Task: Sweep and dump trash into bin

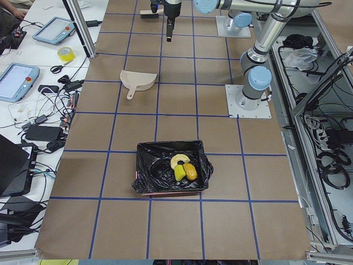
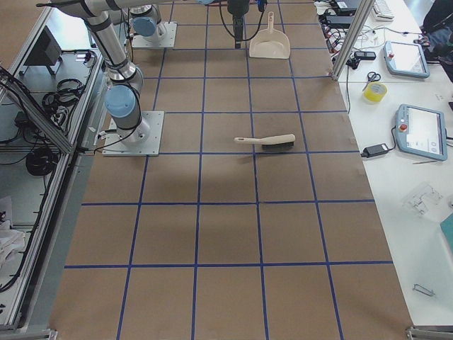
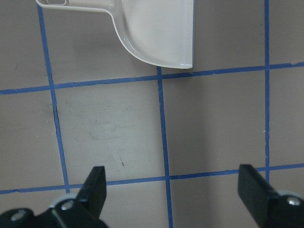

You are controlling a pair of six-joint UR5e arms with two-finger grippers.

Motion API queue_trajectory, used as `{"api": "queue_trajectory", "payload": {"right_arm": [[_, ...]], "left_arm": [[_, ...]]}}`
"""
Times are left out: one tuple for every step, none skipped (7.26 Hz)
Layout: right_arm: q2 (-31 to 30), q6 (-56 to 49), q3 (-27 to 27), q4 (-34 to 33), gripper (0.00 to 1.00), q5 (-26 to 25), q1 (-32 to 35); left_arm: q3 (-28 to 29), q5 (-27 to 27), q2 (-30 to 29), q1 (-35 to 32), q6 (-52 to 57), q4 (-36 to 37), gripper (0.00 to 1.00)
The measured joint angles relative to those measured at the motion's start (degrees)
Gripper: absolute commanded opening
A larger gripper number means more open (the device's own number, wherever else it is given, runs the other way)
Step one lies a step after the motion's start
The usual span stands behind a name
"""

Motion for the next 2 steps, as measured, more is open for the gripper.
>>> {"api": "queue_trajectory", "payload": {"right_arm": [[0.0, 0.0, 0.0, 0.0, 1.00, 0.0, 0.0], [0.0, 0.0, 0.0, 0.0, 1.00, 0.0, 0.0]], "left_arm": [[0.0, 0.0, 0.0, 0.0, 0.1, 0.2, 1.00], [0.0, 0.0, 0.0, 0.0, 0.3, 0.2, 1.00]]}}
